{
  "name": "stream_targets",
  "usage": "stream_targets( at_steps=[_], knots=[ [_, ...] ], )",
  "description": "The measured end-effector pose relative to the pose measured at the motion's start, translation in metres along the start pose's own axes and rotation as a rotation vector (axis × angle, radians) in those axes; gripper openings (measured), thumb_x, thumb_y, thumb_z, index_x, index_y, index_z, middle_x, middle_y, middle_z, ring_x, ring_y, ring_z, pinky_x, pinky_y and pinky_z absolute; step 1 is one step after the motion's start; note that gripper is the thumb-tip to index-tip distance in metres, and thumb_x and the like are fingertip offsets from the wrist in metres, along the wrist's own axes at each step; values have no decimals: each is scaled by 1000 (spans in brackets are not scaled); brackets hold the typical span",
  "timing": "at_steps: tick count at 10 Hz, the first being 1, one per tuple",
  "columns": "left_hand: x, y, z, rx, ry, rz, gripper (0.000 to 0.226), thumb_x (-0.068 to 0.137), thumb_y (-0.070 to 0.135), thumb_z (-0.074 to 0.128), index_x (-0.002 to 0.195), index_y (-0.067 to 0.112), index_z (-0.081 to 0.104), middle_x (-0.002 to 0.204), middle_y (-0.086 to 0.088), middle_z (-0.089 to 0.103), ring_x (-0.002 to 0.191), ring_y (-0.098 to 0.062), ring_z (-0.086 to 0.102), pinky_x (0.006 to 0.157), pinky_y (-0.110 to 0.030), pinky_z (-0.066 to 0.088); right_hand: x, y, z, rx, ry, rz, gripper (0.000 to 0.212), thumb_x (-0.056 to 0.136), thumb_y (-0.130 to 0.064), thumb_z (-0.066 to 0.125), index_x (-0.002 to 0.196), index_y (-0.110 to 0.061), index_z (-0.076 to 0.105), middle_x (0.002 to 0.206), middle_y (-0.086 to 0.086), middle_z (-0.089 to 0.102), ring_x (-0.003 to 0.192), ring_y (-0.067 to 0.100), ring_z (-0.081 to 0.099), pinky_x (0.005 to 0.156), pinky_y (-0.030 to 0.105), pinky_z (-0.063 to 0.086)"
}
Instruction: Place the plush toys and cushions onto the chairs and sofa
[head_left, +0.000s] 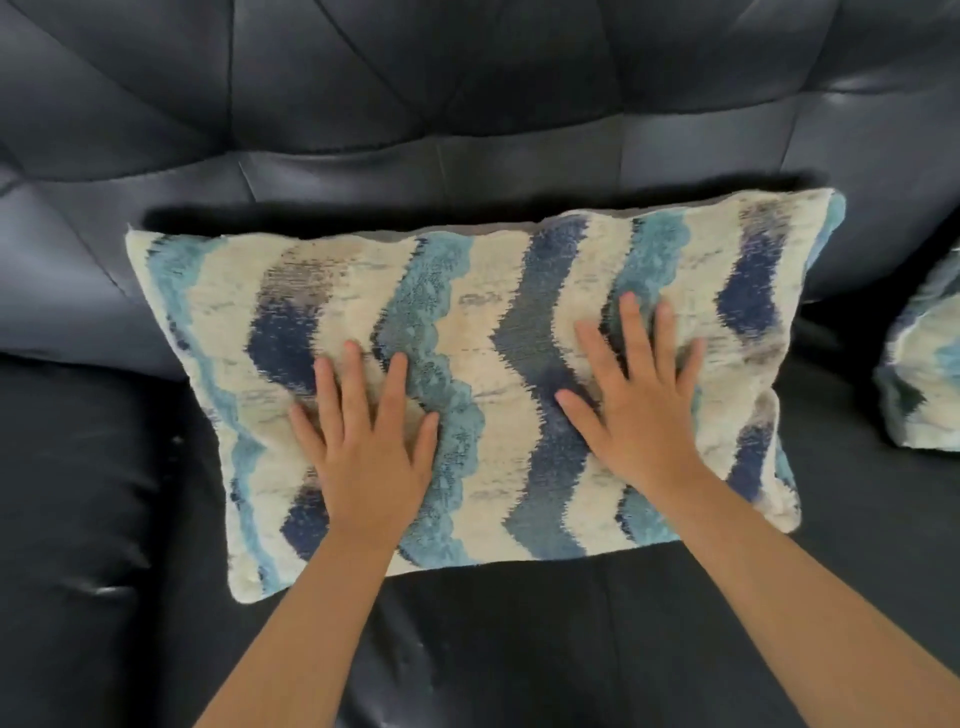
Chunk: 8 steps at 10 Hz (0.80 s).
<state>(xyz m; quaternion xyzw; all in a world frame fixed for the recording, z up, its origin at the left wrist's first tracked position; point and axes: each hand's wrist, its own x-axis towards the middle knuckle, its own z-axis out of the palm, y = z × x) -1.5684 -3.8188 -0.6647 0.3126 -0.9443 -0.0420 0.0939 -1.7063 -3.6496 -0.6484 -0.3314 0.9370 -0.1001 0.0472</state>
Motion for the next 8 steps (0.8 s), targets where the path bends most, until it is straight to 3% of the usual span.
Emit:
stream_targets(
  at_steps=[1,2,3,4,5,6,7,8],
  knots=[
    [-49,-11,-19,-164,107,-60,52,90,59,20,129,25,23,137,-25,18,125,-46,10,99,-67,10,-60,12,-9,60,171,6,61,85,-67,18,139,-46,0,152,-15,-19,139,15,-22,110,45,-18],
    [-82,-16,-6,-91,-165,-165,71,84,68,14,127,15,32,135,-34,23,122,-57,14,88,-79,16,-82,23,6,70,5,228,70,79,-75,13,140,-42,10,154,-6,-13,139,27,-16,108,57,-15],
    [-75,-7,20,-6,-508,-270,76,84,68,6,123,13,40,127,-39,45,118,-60,28,79,-82,26,-60,24,33,-51,-400,353,103,55,-80,-27,142,-29,-4,148,6,-23,137,42,-8,102,72,2],
    [-64,0,26,-13,-637,-314,78,84,67,2,125,13,41,128,-37,47,118,-58,27,78,-82,26,-50,29,36,-31,-510,331,93,32,-74,-45,115,-32,-40,126,0,-47,137,39,-21,106,65,-7],
    [-67,2,11,33,-745,-292,77,86,64,11,123,11,53,123,-34,53,115,-56,33,72,-79,34,-56,33,21,-53,-601,284,92,31,-74,-44,113,-31,-44,122,-1,-52,137,37,-22,107,65,-6],
    [-64,11,-21,64,-642,-277,63,81,50,54,134,17,43,138,-27,42,123,-55,37,87,-68,40,-54,34,1,-41,-677,285,82,70,-78,-6,134,-32,-29,143,1,-40,138,35,-21,109,63,-3],
    [-72,18,-51,49,-702,-321,62,90,44,40,144,30,12,156,-9,4,142,-34,4,113,-46,20,-60,33,-34,24,-658,278,72,84,-66,22,142,-35,-10,152,1,-23,139,34,-17,112,56,1],
    [-102,40,-86,35,-857,-288,52,90,49,35,138,31,27,156,-2,4,144,-25,0,117,-37,17,-96,15,-74,215,-536,278,103,58,-84,-16,143,-31,5,155,1,-6,141,37,-6,113,53,12]
  ],
)
